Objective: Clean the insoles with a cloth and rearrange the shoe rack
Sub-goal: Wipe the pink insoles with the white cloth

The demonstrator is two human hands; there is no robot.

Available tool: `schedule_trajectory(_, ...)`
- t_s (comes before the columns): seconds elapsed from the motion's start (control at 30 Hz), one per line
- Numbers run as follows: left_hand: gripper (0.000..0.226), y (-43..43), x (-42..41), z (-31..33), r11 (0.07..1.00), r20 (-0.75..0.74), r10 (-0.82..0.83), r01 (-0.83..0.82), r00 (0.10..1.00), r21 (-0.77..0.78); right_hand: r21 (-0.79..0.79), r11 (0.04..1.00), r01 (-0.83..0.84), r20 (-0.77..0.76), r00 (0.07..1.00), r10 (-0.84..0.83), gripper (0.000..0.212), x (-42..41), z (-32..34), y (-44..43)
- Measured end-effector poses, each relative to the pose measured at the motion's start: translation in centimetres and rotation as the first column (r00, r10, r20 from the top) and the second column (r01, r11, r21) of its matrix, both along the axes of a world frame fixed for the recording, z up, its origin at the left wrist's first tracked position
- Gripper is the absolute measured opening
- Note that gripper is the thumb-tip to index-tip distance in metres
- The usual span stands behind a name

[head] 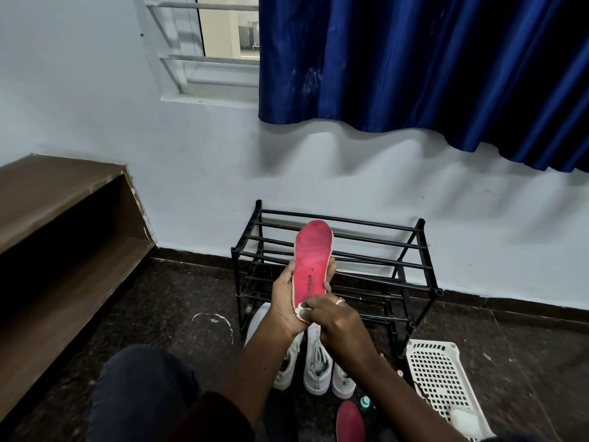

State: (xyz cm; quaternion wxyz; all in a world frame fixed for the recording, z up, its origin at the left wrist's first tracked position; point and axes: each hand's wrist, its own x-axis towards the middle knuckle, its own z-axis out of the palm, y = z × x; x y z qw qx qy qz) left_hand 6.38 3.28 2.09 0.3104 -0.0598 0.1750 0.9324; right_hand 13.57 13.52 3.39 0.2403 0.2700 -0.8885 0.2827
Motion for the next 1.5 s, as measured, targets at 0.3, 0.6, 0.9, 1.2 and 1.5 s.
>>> schedule_trajectory(0.3,0.042,1.4,1.5,0.3,0.995,-0.051,-0.089,0.087,0.995,-0.048,-0.054,0.963,0.264,0.049,0.964,-0.261,0.024,-3.1,2.3,-1.1)
schedule_trajectory(0.6,0.064,0.2,0.7,-0.2,0.995,0.031,-0.017,0.020,0.999,-0.094,-0.116,0.979,0.165,0.273,0.953,-0.128,0.006,0.5,1.1,-2.5)
schedule_trajectory(0.9,0.047,0.0,1.2,-0.1,0.983,0.063,-0.007,0.018,0.998,-0.182,-0.233,0.935,0.268,0.413,0.898,-0.154,0.034,-1.9,3.5,-1.8)
schedule_trajectory(1.2,0.031,0.3,0.9,0.5,0.987,-0.060,0.059,-0.068,0.996,-0.147,-0.401,0.777,0.486,0.633,0.760,-0.148,0.034,-6.3,7.0,0.7)
schedule_trajectory(1.5,0.044,0.0,0.4,0.5,0.964,-0.098,0.071,-0.094,0.993,-0.249,-0.263,0.867,0.423,0.455,0.847,-0.276,0.041,-5.3,7.0,0.0)
